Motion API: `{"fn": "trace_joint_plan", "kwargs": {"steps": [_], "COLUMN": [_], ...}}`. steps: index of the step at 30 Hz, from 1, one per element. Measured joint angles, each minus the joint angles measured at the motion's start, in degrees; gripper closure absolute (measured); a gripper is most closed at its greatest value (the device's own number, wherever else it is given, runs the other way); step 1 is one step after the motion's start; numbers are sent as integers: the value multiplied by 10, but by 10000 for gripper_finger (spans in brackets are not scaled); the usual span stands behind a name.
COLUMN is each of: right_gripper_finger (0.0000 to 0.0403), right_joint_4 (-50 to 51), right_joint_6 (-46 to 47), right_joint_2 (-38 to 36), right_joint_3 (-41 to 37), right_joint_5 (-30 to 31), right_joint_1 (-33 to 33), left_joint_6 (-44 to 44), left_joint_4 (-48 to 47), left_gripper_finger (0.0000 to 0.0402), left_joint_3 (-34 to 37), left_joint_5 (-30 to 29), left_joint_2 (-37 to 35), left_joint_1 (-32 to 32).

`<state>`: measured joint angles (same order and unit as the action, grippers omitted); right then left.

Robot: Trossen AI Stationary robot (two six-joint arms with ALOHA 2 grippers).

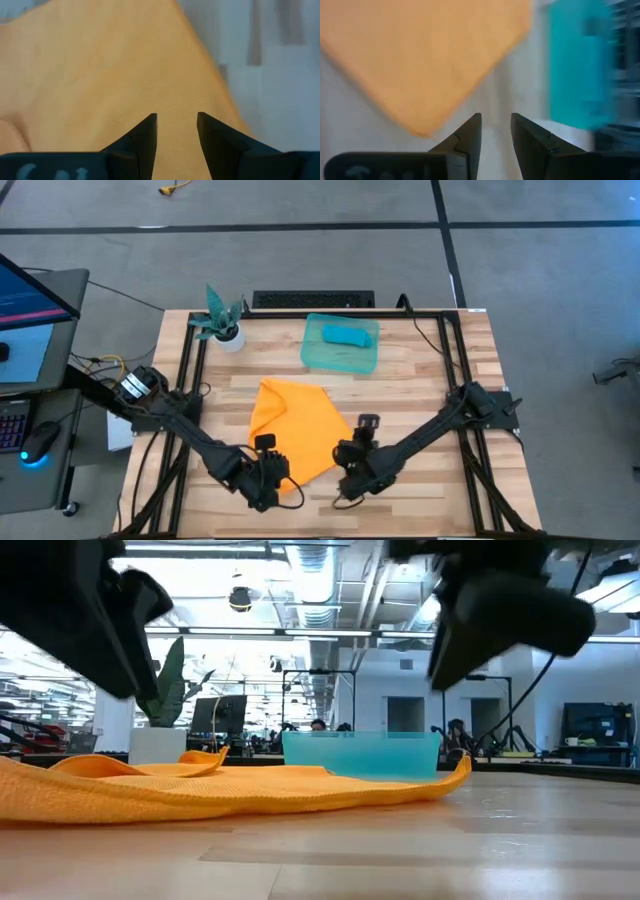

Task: Roll microfiber towels into tight, uniform cylinder then place into a basket
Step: Fold the yellow microfiber towel

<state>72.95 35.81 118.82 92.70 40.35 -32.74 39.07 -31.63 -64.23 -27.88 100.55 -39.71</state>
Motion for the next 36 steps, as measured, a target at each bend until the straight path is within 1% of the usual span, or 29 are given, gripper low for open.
{"fn": "trace_joint_plan", "kwargs": {"steps": [2,4,6,9,12,15,18,20,24,26,28,31,34,36], "right_gripper_finger": [276,276,276,276,276,276,276,276,276,276,276,276,276,276], "right_joint_4": [39,70,91,89,52,-23,-107,-175,-301,-353,-410,-465,-482,-483], "right_joint_6": [37,82,126,173,195,191,134,83,-41,-105,-163,-216,-237,-237], "right_joint_2": [-21,-48,-76,-128,-180,-223,-251,-257,-253,-246,-238,-231,-229,-229], "right_joint_3": [-11,-30,-58,-121,-195,-266,-322,-344,-361,-361,-361,-361,-361,-361], "right_joint_5": [43,70,76,77,77,76,75,75,70,56,34,-1,-26,-36], "right_joint_1": [-13,-26,-39,-60,-78,-91,-99,-100,-95,-91,-83,-73,-64,-55], "left_joint_6": [15,28,37,40,39,8,-36,-49,-26,-13,-10,1,15,18], "left_joint_4": [12,25,37,50,70,107,149,163,157,152,121,47,-38,-59], "left_gripper_finger": [268,268,268,268,268,268,268,268,268,268,268,268,268,268], "left_joint_3": [-2,-2,-2,-2,-2,-2,-2,-2,-2,-2,-11,-51,-92,-108], "left_joint_5": [-9,-14,-22,-47,-82,-88,-67,-53,-39,-32,-27,-10,-8,-9], "left_joint_2": [0,0,0,0,1,19,54,77,93,93,91,89,89,89], "left_joint_1": [-13,-25,-38,-53,-62,-66,-66,-66,-66,-66,-66,-66,-66,-66]}}
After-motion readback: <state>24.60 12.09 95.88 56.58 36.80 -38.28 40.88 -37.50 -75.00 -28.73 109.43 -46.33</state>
